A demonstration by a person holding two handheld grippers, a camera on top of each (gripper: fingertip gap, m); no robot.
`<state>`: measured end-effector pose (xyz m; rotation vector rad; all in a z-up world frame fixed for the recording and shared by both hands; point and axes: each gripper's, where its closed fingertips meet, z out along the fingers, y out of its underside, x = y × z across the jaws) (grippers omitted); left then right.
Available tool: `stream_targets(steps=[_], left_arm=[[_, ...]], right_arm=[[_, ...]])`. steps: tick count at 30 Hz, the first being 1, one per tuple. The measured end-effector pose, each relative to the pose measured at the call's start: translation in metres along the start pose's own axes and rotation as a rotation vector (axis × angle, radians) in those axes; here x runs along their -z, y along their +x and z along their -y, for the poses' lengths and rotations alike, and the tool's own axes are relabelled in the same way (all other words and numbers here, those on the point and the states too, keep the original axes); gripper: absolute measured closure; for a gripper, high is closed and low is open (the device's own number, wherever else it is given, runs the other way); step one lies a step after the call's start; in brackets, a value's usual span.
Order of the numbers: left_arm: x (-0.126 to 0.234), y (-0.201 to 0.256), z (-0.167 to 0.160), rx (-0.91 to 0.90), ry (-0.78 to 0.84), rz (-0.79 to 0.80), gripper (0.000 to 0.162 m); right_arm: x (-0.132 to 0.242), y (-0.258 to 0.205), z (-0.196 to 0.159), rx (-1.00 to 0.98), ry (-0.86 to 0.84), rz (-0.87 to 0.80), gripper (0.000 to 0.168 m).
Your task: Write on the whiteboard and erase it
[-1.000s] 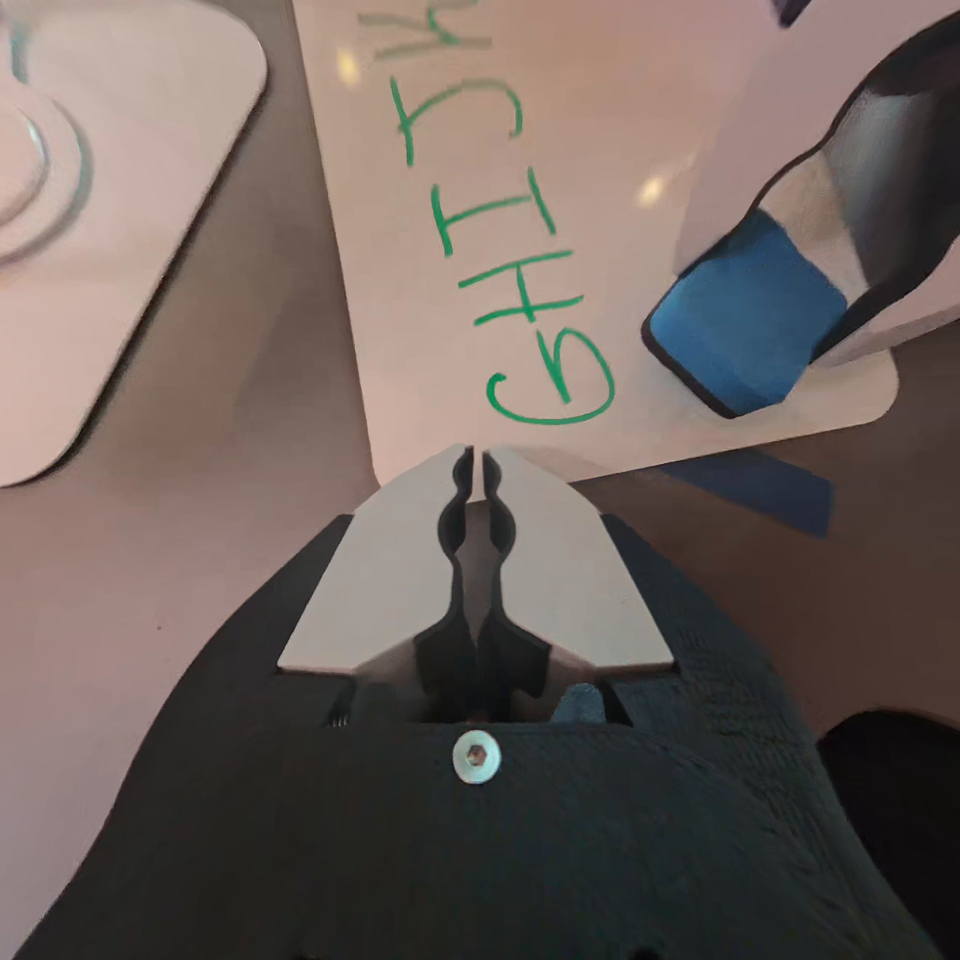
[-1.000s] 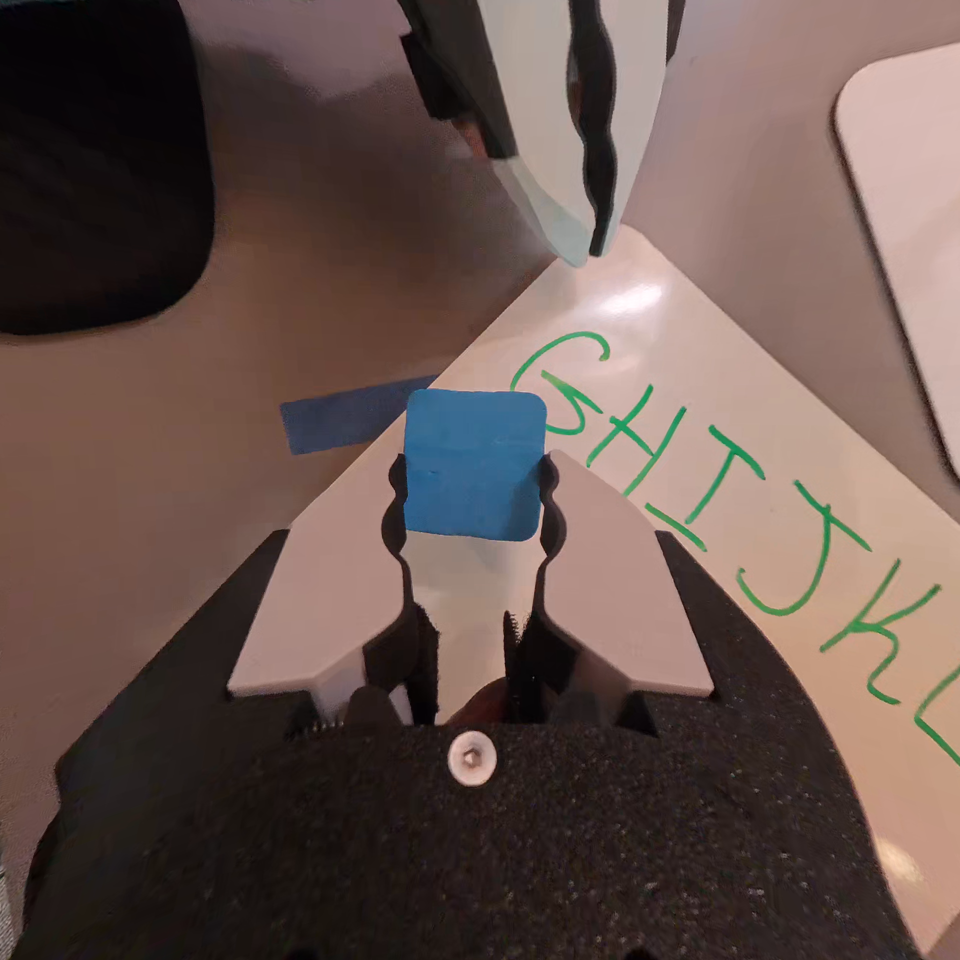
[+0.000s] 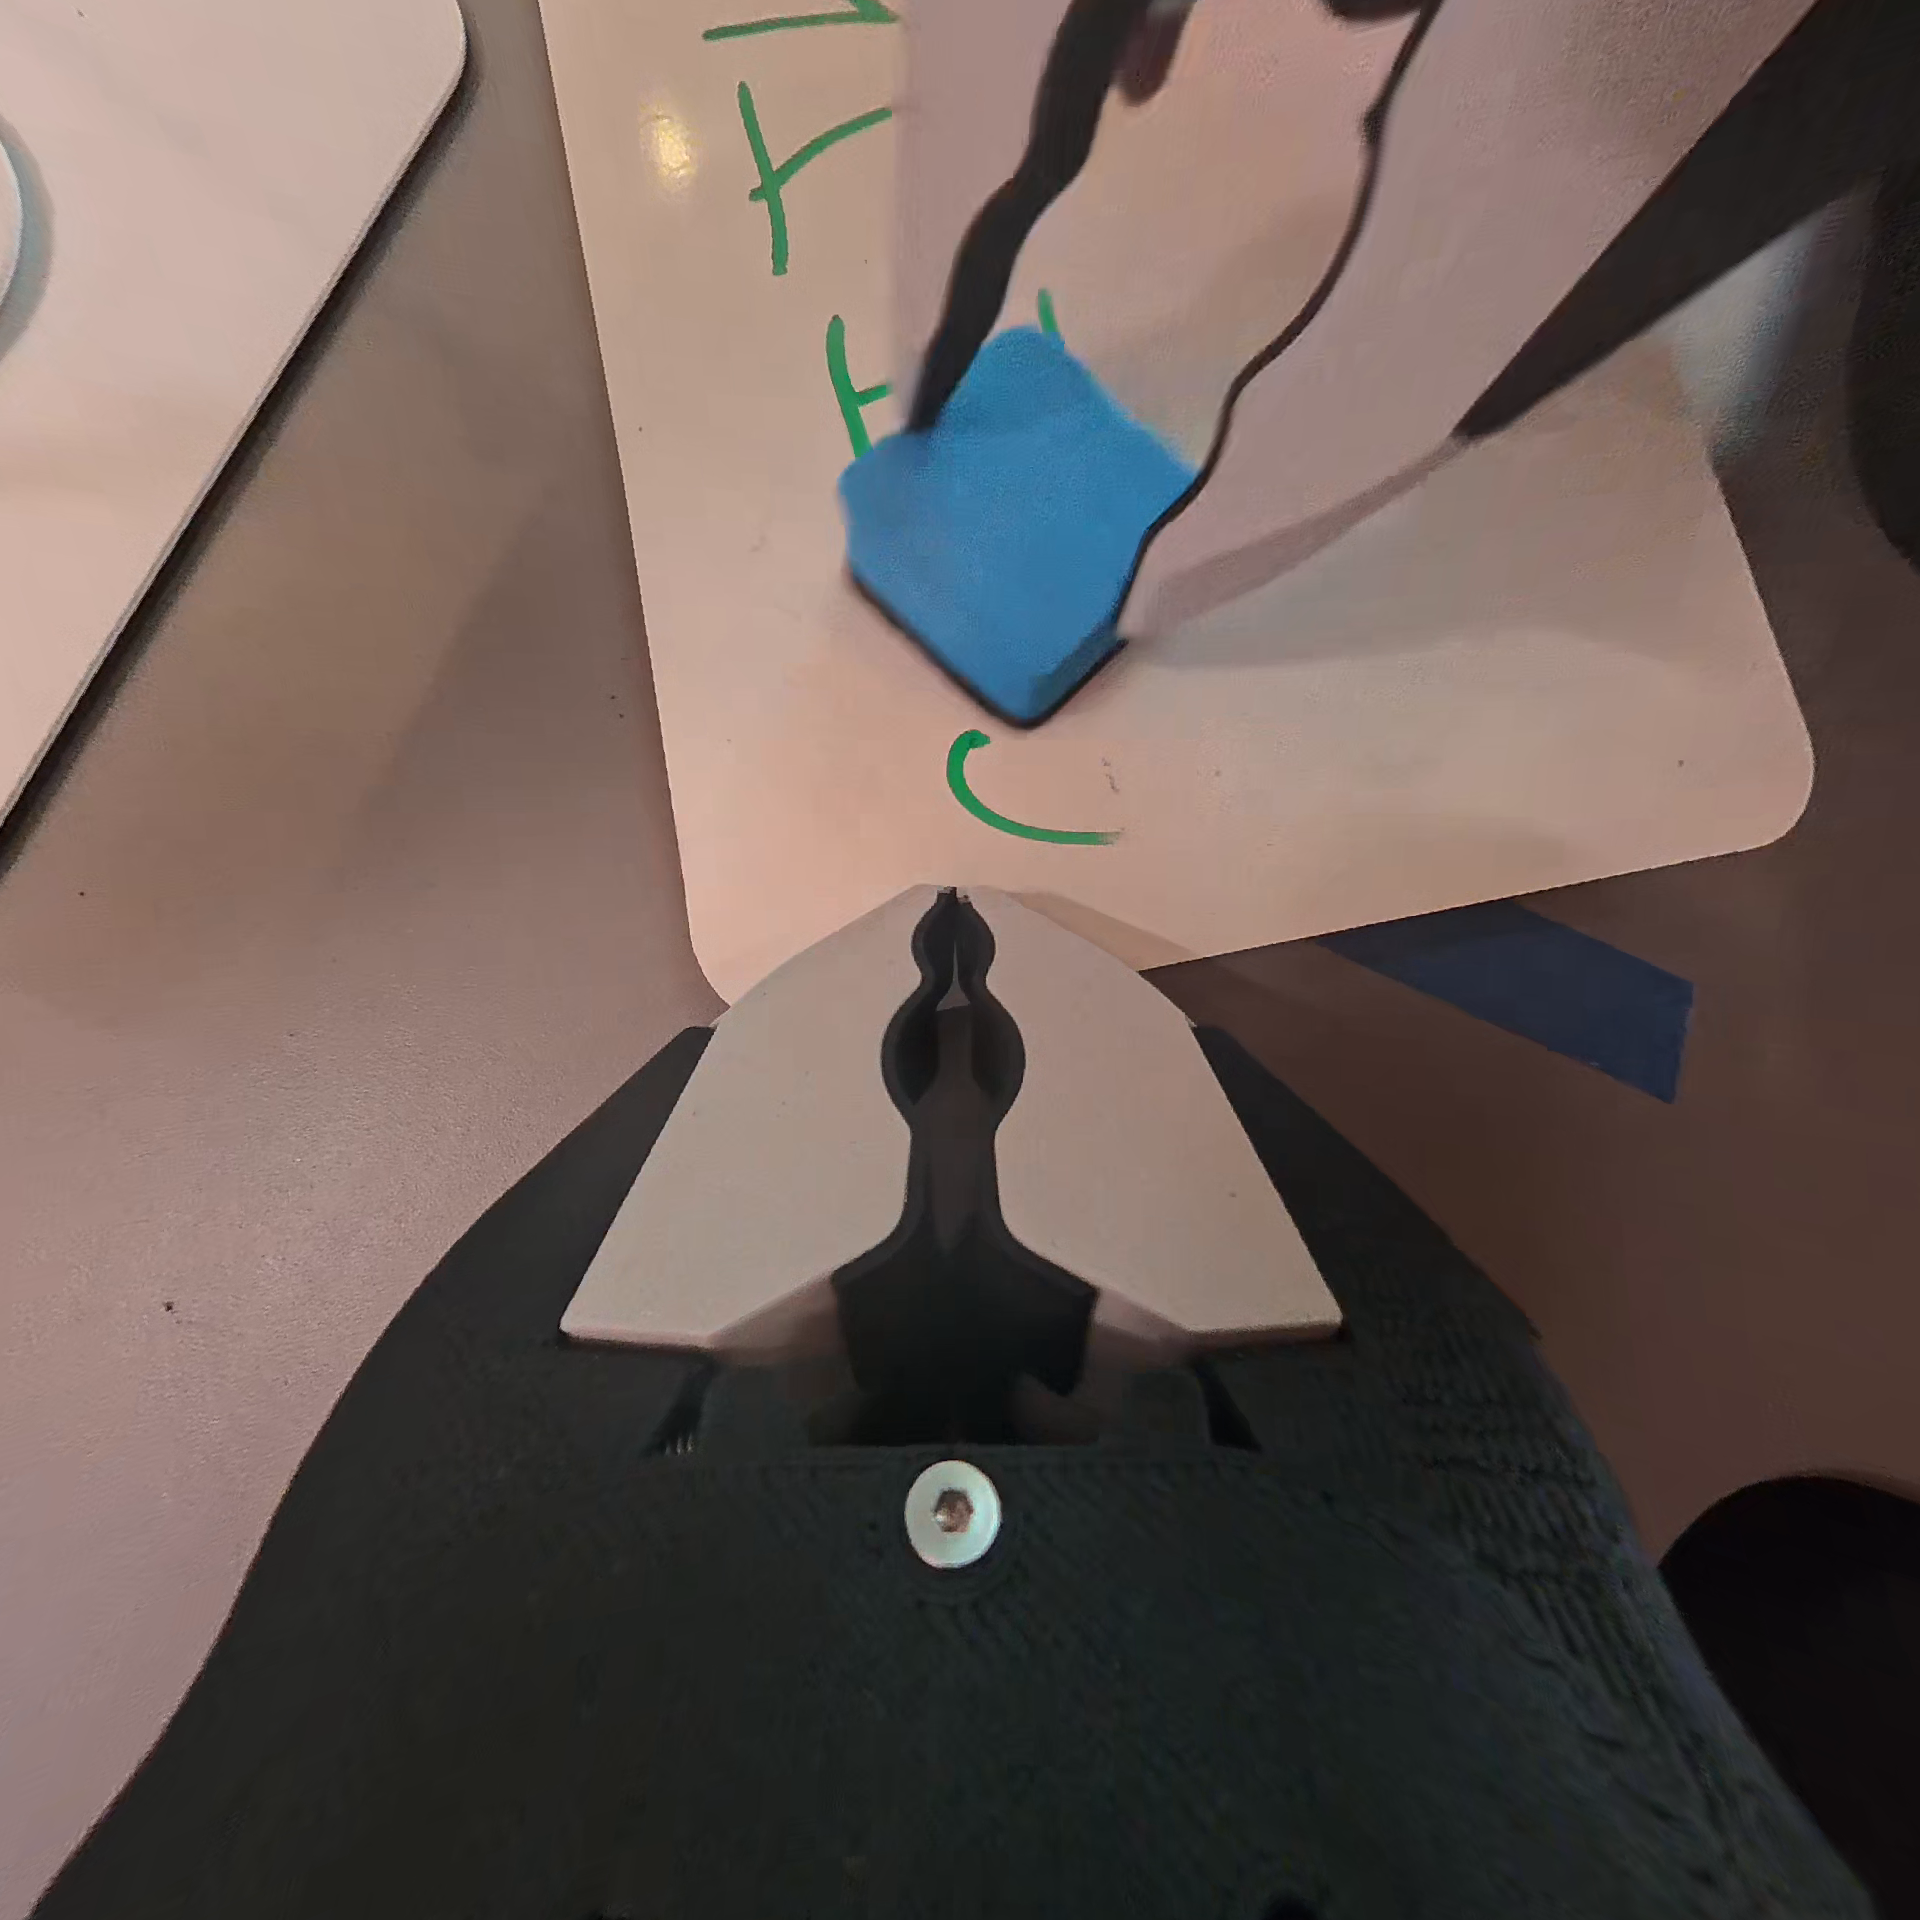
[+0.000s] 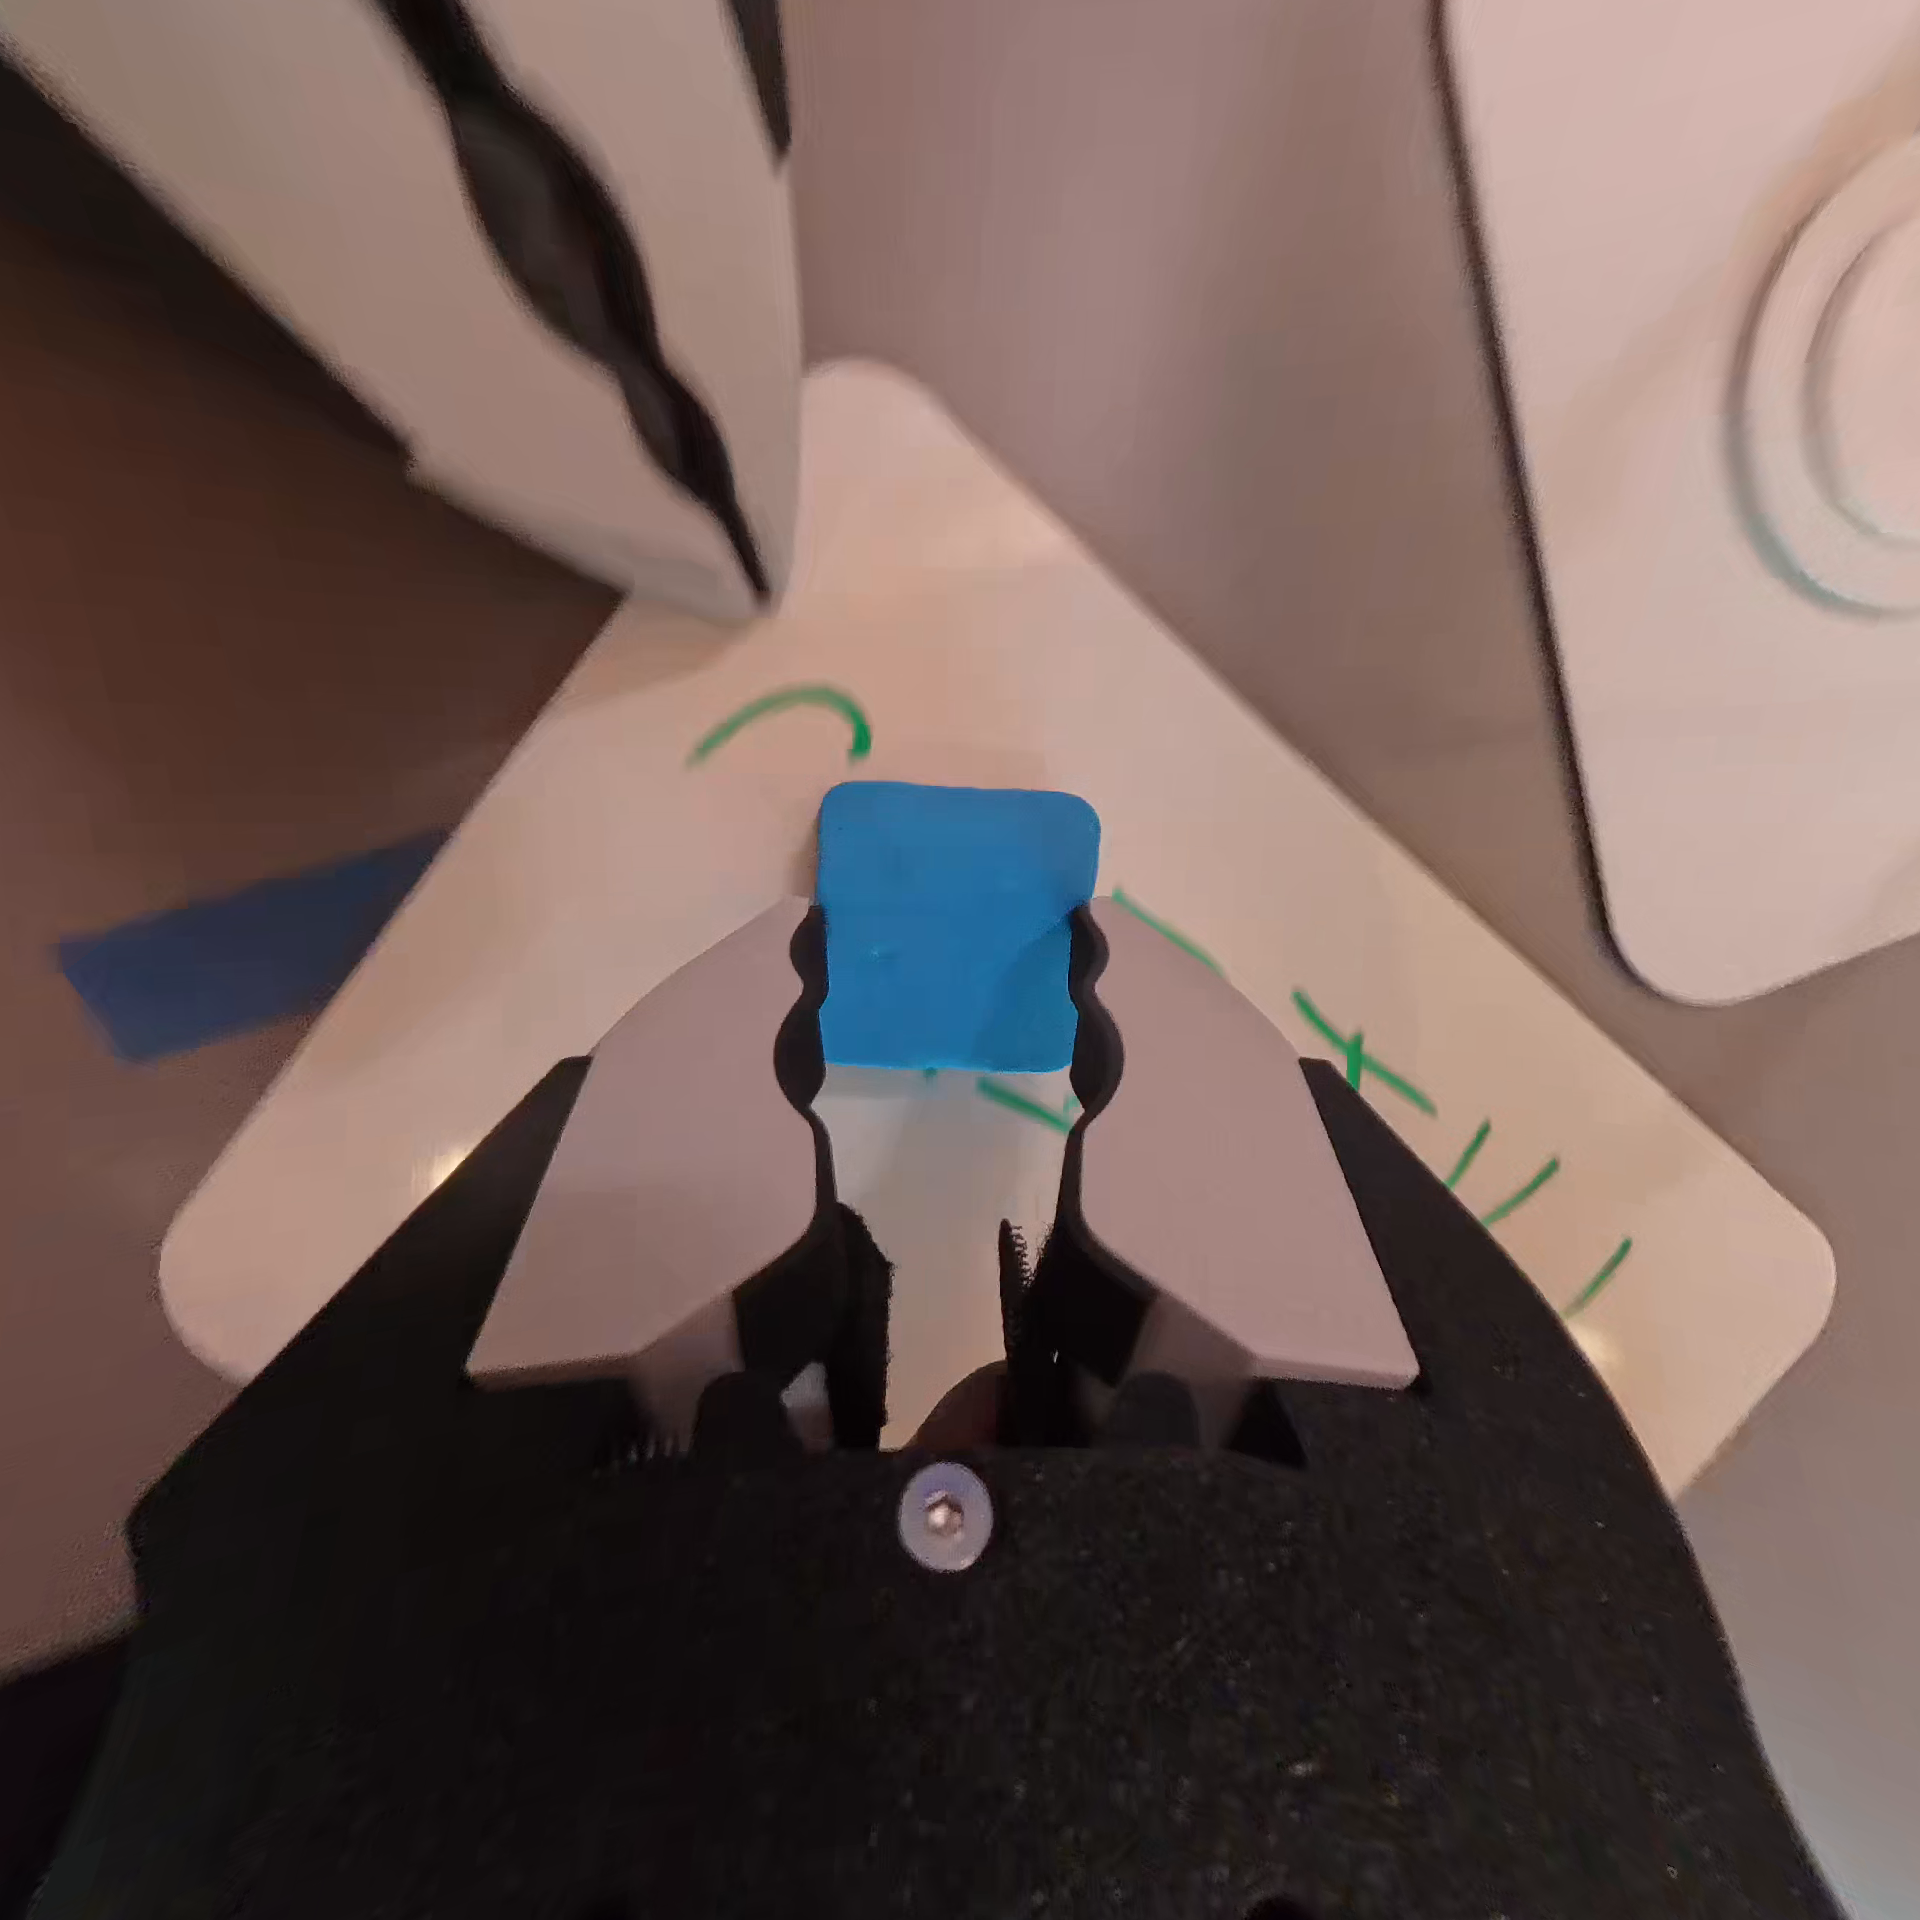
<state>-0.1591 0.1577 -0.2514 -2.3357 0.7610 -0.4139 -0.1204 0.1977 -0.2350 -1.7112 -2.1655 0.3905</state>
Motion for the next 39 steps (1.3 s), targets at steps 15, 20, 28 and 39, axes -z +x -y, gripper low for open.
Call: stream_targets(steps=[15,20,28,39], left_arm=[[0.000,0.002,0.000,-0.013,0.008,-0.013,0.161],[0.000,0.005,0.000,-0.003,0.011,-0.030,0.161],[-0.001,0.004,0.000,-0.025,0.000,-0.003,0.161],[0.000,0.004,0.000,-0.025,-0.002,-0.005,0.161]], right_arm=[[-0.005,0.013,0.007,-0.022,-0.049,-0.026,0.123],[-0.004,-0.026,0.014,0.075,-0.004,0.051,0.124],[0.000,0.030,-0.009,-0.112,0.009,-0.061,0.124],[-0.003,0.054,-0.010,-0.173,0.026,-0.075,0.124]])
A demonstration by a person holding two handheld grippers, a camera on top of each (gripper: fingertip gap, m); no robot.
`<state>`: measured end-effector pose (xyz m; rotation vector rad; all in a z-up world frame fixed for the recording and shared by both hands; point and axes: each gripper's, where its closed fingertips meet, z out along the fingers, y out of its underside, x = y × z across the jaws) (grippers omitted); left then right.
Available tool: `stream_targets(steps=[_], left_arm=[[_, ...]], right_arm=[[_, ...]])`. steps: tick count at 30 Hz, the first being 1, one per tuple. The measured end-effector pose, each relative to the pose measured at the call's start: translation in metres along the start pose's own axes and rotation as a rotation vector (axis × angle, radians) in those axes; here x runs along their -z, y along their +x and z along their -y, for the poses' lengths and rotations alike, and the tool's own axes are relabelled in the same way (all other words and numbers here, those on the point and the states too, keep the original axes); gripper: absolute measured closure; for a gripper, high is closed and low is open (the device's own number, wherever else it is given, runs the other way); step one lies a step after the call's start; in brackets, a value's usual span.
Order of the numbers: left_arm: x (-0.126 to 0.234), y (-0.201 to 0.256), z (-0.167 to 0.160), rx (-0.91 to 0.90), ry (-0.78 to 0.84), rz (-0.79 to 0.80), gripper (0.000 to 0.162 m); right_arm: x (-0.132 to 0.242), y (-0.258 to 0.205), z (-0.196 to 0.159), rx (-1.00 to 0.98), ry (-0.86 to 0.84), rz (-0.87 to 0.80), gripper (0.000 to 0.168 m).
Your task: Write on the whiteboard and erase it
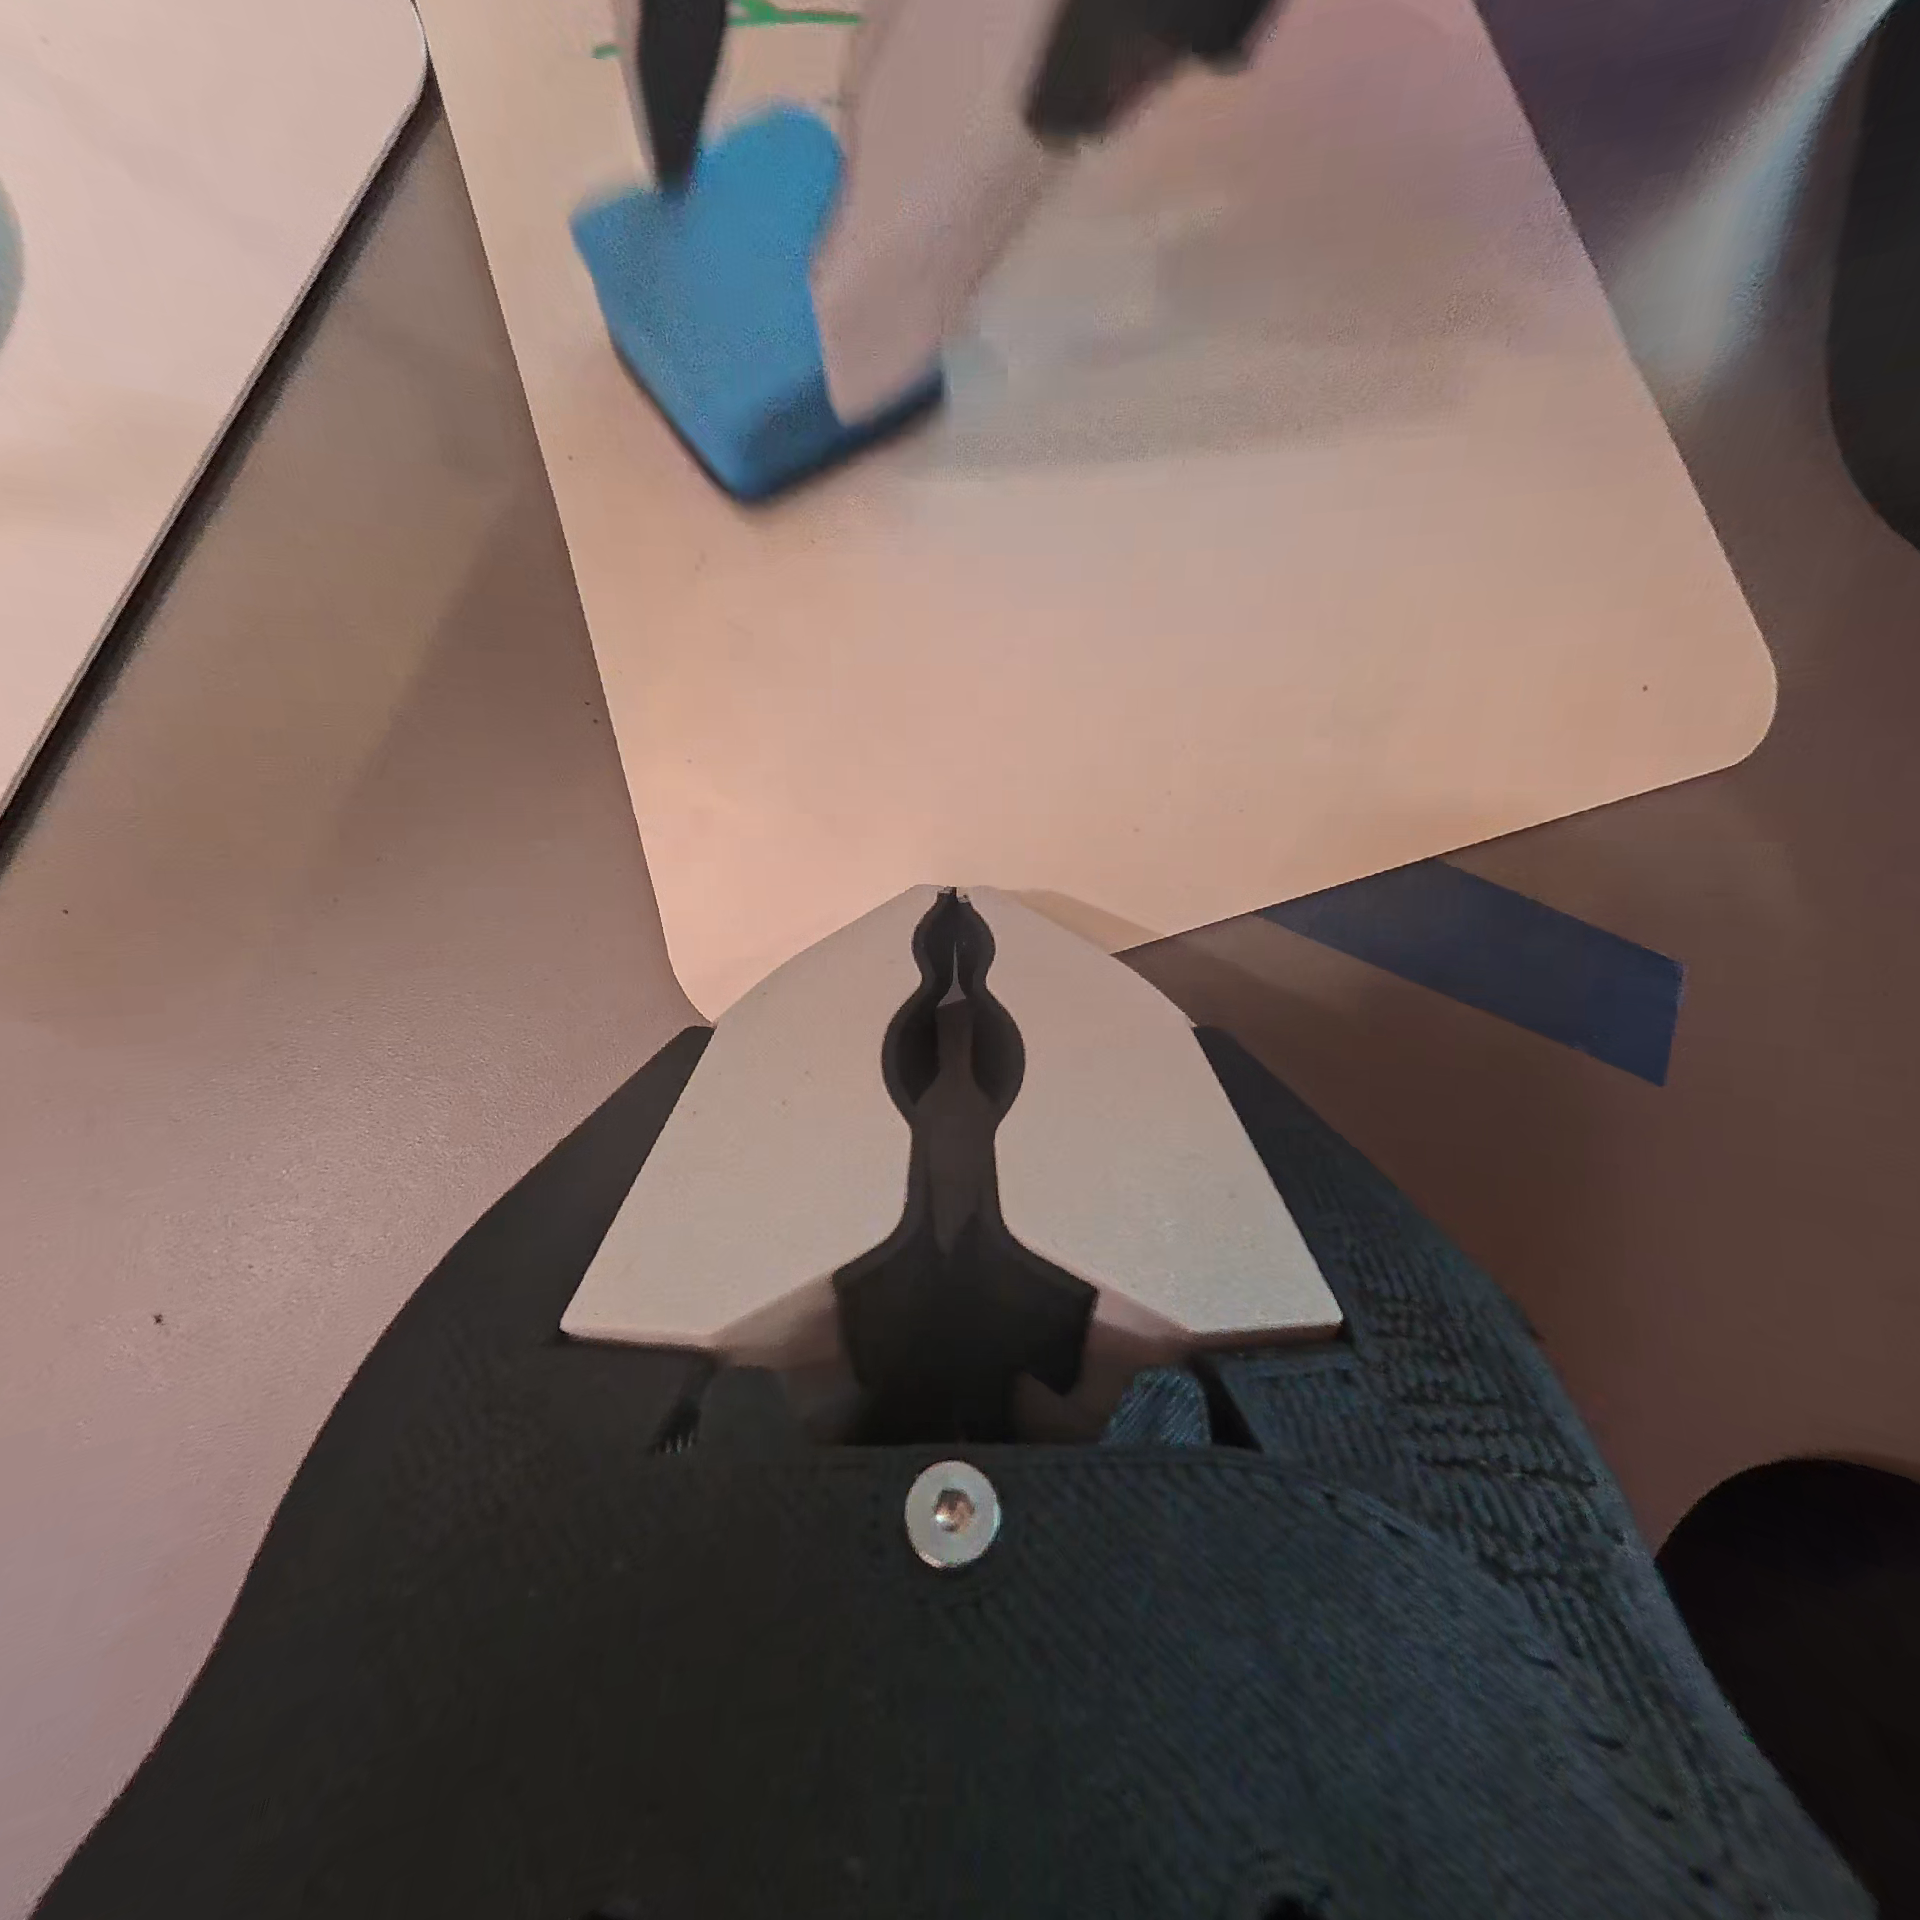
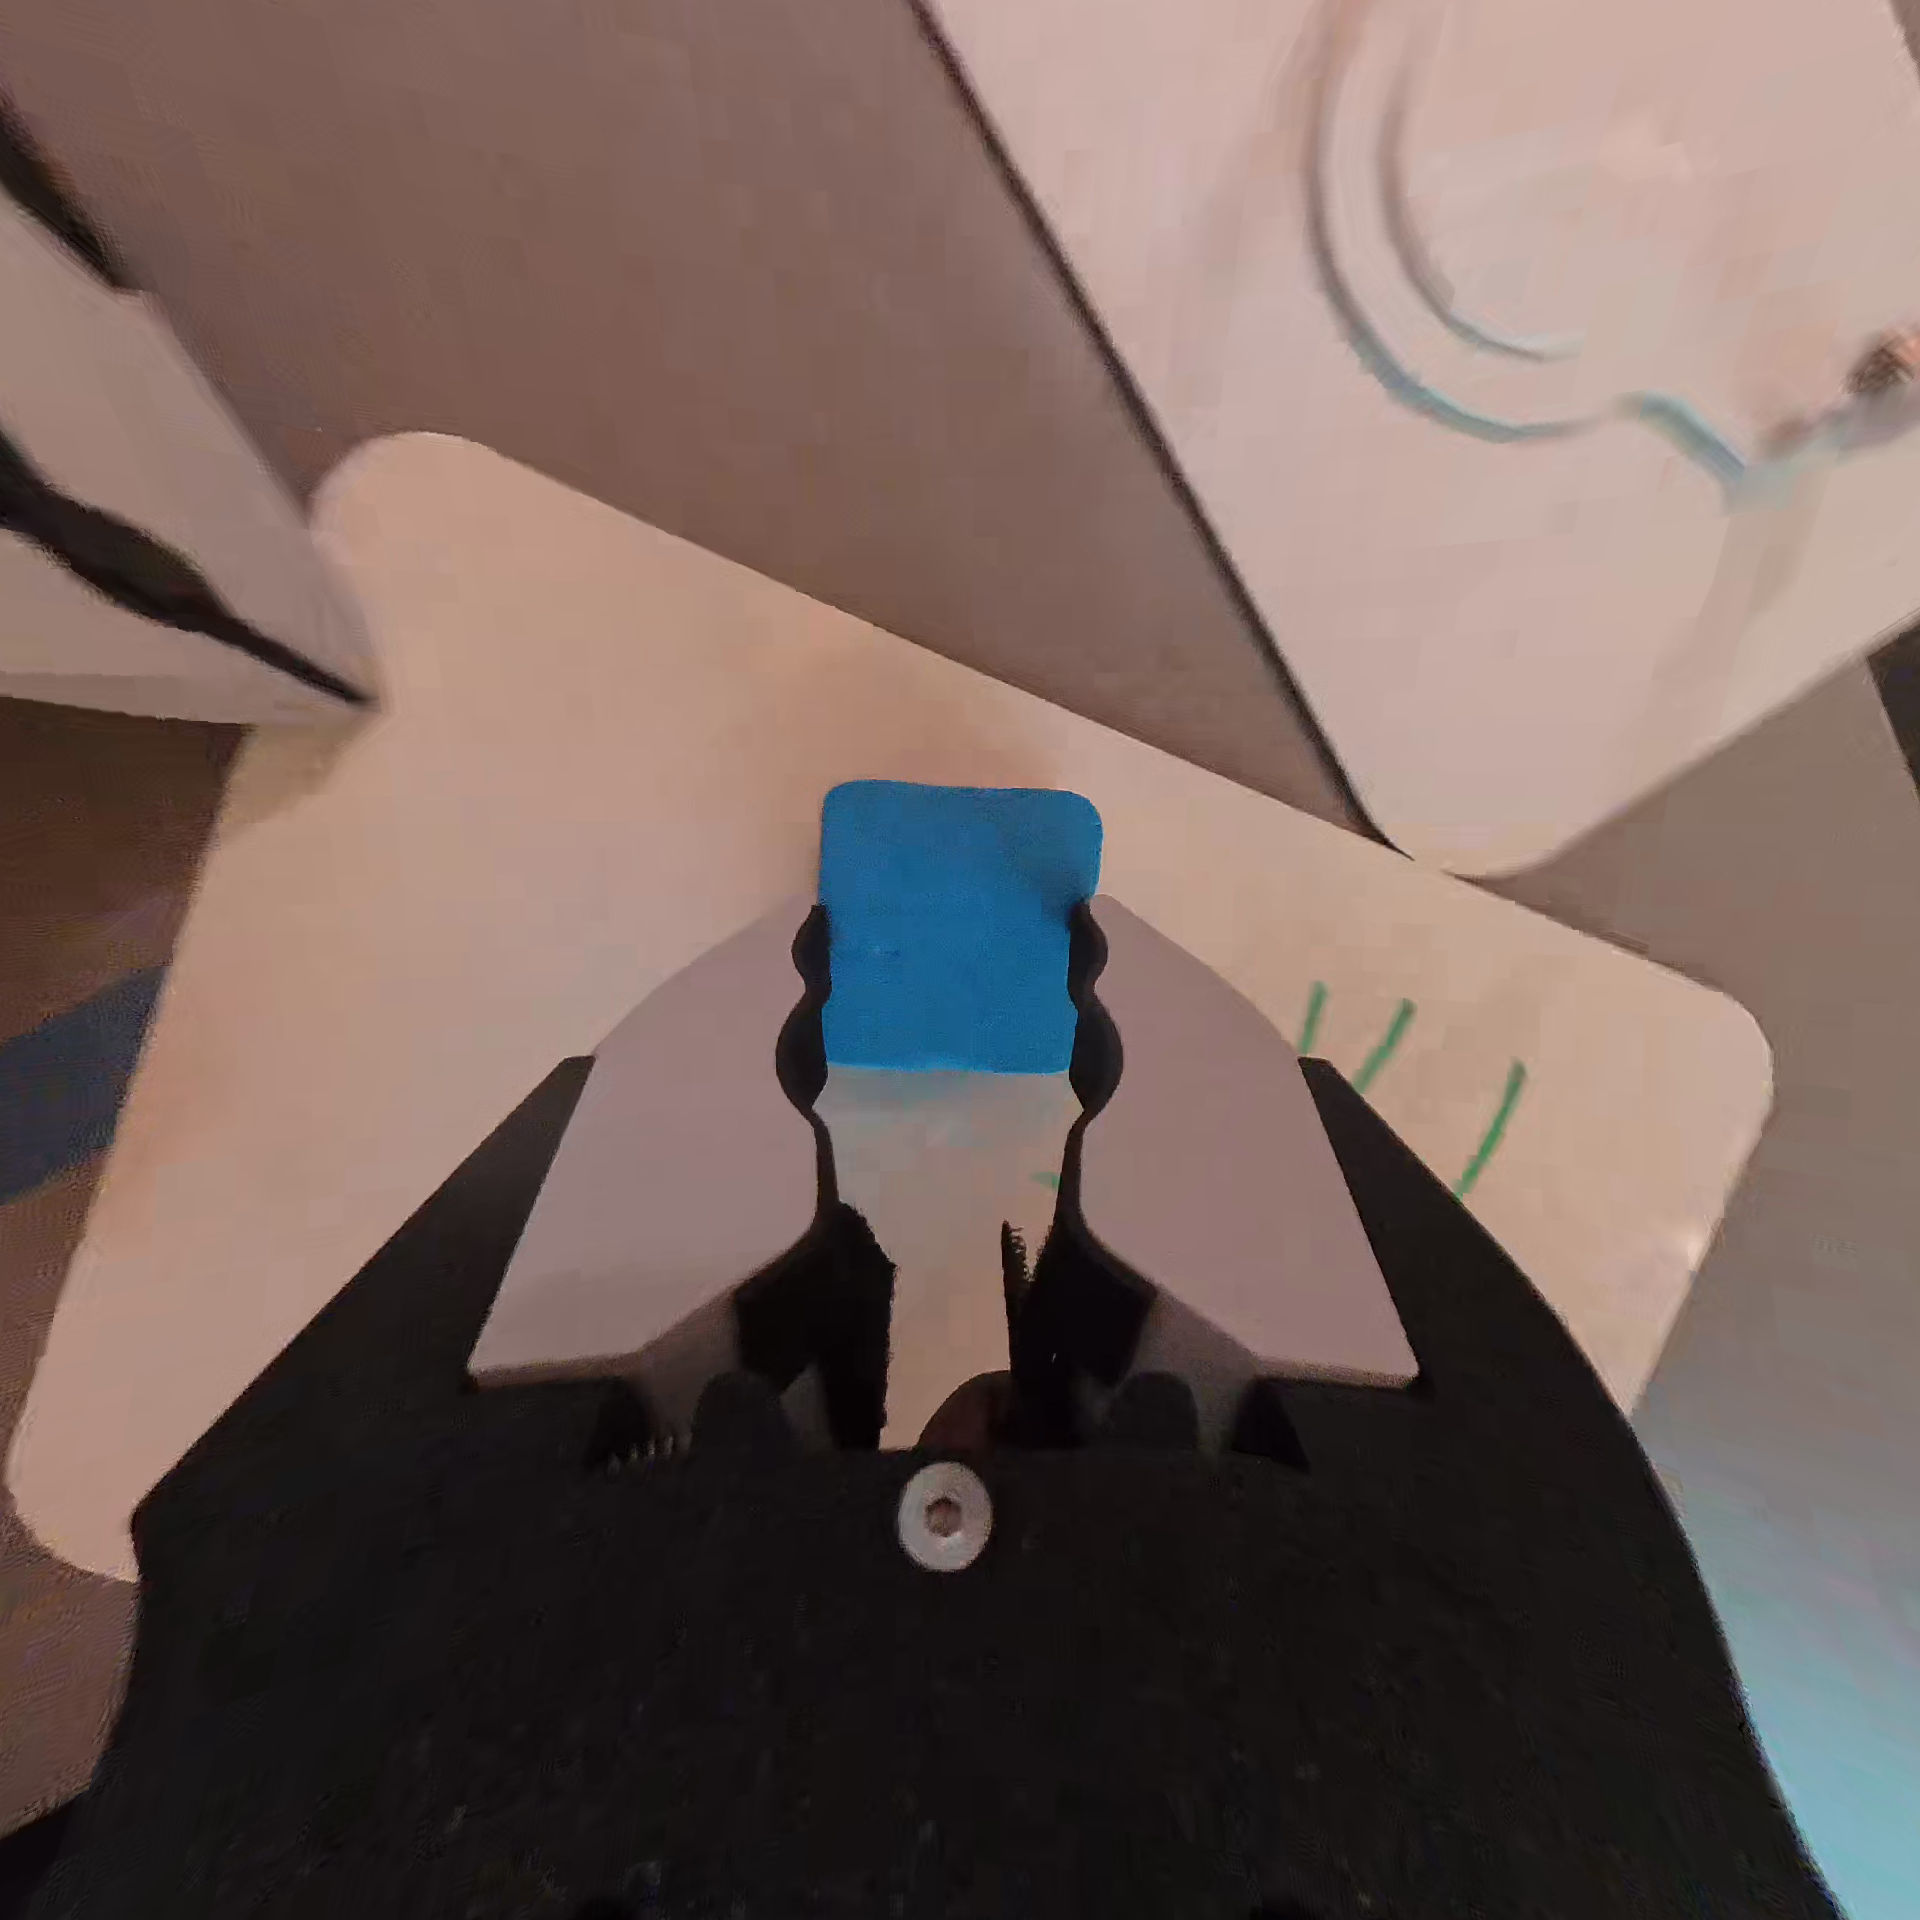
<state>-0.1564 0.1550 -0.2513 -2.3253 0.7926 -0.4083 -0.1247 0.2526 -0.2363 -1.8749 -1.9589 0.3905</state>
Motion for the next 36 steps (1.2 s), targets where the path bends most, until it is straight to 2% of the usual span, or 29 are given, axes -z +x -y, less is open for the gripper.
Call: stream_targets(steps=[2,3,7,9,11,15,17,18,21,22,24,28,29,31,34,36], left_arm=[[0.000,0.000,0.000,0.002,0.002,-0.003,0.161],[0.000,0.000,0.000,0.002,0.002,-0.003,0.161],[0.000,0.000,0.000,-0.006,-0.001,0.008,0.161],[0.000,0.000,0.000,-0.008,-0.002,0.010,0.161],[0.000,0.000,0.000,-0.004,-0.001,0.009,0.161],[0.000,0.000,0.000,-0.002,0.002,0.009,0.161],[0.000,0.000,0.000,-0.002,0.004,0.008,0.161],[0.000,0.000,0.000,-0.002,0.006,0.008,0.161],[0.000,0.000,0.001,-0.007,0.007,0.017,0.160],[0.000,0.000,0.001,-0.009,0.007,0.018,0.161],[-0.001,0.000,0.001,-0.005,0.009,0.016,0.161],[-0.001,0.000,0.001,0.002,0.016,0.010,0.161],[-0.001,0.000,0.001,0.002,0.016,0.008,0.161],[-0.001,0.000,0.002,0.000,0.018,0.010,0.161],[-0.002,0.000,0.002,-0.003,0.019,0.019,0.161],[-0.002,0.000,0.002,0.003,0.020,0.018,0.161]], right_arm=[[0.001,-0.024,0.002,0.111,-0.013,0.056,0.124],[0.003,-0.018,-0.002,0.091,-0.012,0.086,0.123],[0.013,0.107,-0.051,-0.227,-0.067,-0.104,0.124],[0.014,0.134,-0.059,-0.314,-0.034,-0.142,0.124],[0.011,0.122,-0.050,-0.294,-0.021,-0.158,0.124],[-0.001,0.023,-0.007,-0.029,0.035,-0.009,0.124],[0.000,0.019,-0.007,0.022,0.038,0.022,0.124],[0.001,0.040,-0.014,-0.046,0.046,0.017,0.124],[0.013,0.150,-0.062,-0.328,0.011,-0.191,0.124],[0.015,0.164,-0.069,-0.391,0.035,-0.198,0.124],[0.014,0.154,-0.067,-0.366,0.042,-0.215,0.124],[0.012,0.043,-0.036,-0.113,0.040,-0.061,0.124],[0.013,0.032,-0.037,-0.058,0.025,-0.049,0.124],[0.017,0.060,-0.049,-0.142,0.051,-0.064,0.124],[0.029,0.150,-0.094,-0.397,0.045,-0.231,0.124],[0.031,0.160,-0.101,-0.456,0.064,-0.265,0.124]])
